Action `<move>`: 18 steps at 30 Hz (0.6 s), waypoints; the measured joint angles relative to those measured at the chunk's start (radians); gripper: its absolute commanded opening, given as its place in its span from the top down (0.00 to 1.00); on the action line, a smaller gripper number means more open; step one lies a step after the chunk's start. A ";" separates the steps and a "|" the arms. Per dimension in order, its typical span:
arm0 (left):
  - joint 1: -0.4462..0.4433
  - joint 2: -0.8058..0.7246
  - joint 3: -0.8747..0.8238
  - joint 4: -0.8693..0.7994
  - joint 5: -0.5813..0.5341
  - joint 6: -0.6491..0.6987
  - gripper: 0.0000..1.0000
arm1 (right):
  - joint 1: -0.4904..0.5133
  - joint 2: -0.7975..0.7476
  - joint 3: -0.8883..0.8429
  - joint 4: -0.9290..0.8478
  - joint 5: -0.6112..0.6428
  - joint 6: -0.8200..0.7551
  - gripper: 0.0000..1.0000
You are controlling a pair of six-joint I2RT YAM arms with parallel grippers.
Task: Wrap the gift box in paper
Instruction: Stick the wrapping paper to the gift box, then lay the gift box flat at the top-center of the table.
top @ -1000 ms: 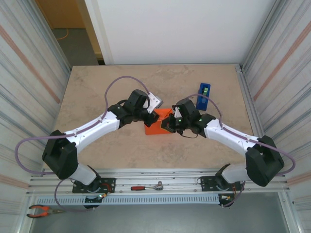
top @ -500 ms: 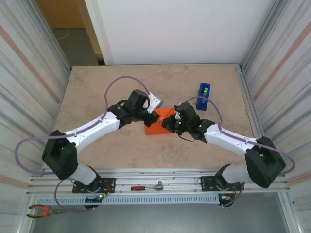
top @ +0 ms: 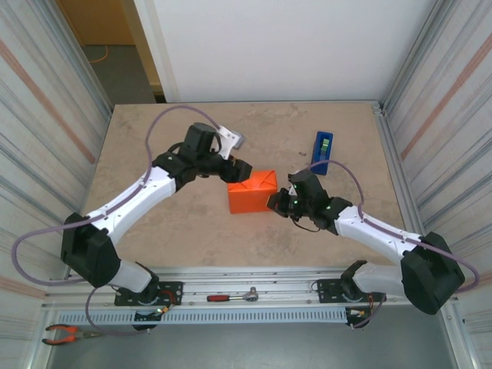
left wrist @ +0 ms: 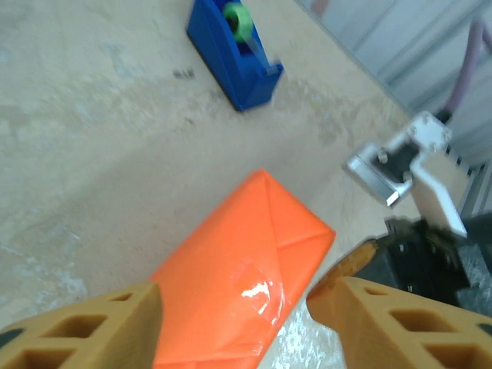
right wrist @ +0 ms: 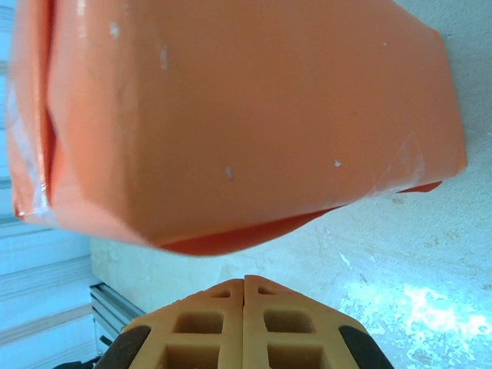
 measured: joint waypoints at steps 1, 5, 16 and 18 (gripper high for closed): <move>0.017 -0.016 0.000 0.002 -0.001 -0.011 0.24 | 0.000 -0.011 0.000 -0.015 0.000 -0.009 0.80; 0.061 -0.101 -0.044 0.023 -0.018 -0.046 0.01 | -0.003 -0.061 0.003 -0.101 0.004 -0.064 0.41; 0.042 -0.349 -0.414 0.010 -0.126 -0.133 0.01 | -0.064 -0.091 0.025 -0.277 0.006 -0.230 0.27; -0.004 -0.361 -0.466 0.010 -0.157 -0.155 0.01 | -0.065 -0.084 0.027 -0.287 0.006 -0.248 0.27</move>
